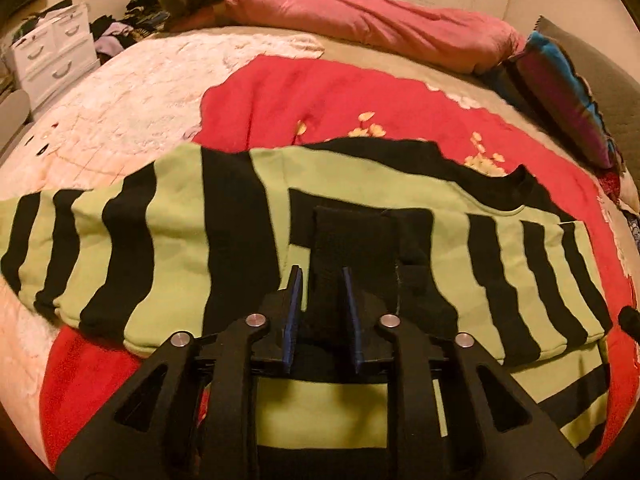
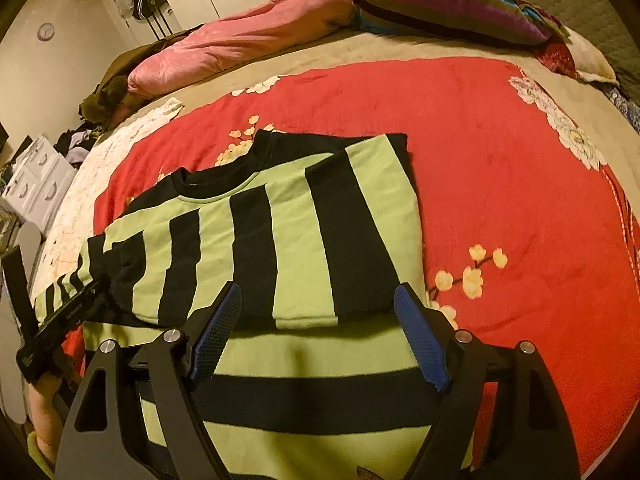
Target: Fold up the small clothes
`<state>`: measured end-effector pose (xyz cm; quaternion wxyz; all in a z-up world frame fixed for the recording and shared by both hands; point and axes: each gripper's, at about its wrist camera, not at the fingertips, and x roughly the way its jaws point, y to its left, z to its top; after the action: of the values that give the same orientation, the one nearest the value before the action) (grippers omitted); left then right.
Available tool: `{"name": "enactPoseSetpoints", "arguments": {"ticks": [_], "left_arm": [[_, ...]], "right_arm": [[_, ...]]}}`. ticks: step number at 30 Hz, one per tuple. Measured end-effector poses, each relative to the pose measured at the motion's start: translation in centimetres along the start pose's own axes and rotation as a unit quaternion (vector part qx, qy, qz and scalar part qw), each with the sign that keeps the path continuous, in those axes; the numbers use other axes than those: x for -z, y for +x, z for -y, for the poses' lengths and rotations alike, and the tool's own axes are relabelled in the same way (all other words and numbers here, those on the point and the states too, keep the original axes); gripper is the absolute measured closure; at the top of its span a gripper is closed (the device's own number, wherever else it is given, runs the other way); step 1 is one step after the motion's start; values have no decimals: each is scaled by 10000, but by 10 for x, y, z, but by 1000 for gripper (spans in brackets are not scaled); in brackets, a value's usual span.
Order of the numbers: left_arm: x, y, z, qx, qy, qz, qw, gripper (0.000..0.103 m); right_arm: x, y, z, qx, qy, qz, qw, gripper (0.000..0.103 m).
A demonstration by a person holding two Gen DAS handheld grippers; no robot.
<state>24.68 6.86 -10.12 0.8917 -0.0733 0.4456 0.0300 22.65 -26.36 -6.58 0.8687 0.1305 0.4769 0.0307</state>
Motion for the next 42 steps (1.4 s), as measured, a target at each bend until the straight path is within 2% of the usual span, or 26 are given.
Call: {"name": "enactPoseSetpoints", "arguments": {"ticks": [3,11,15,17,21,25,27,29,33,40,42], "left_arm": [[-1,-7,-6,-1,-130,64,9999,83],[-8,-36,-17,-370,-315,755,9960,85],[-11,-56,-9,-197,-209,1263,9916,85],[-11,-58,0,-17,-13,1323,9912,85],[-5,-44,21,152,382,1130,9927,85],[5,-26,39,323,645,760,9945,85],[6,-21,45,406,802,581,9943,80],[9,-11,47,325,909,363,9947,75],[15,10,38,212,769,-132,9967,74],[20,12,32,336,648,-153,9972,74],[18,8,31,384,619,-82,9973,69]], "right_arm": [[-5,2,-2,12,-14,3,10000,25],[-9,6,-2,13,-17,50,10000,25],[-12,10,0,-2,-38,55,10000,25],[-14,14,1,5,-56,42,10000,25],[-18,24,5,10,-32,-27,10000,25],[-17,29,8,88,-94,-79,9999,25],[-16,33,10,161,-143,-98,9997,25],[-13,41,13,239,-114,-166,9995,25],[-8,58,19,362,-77,-387,9986,25],[-3,70,21,416,-64,-472,9980,25],[-3,66,20,388,-81,-440,9982,25]]}}
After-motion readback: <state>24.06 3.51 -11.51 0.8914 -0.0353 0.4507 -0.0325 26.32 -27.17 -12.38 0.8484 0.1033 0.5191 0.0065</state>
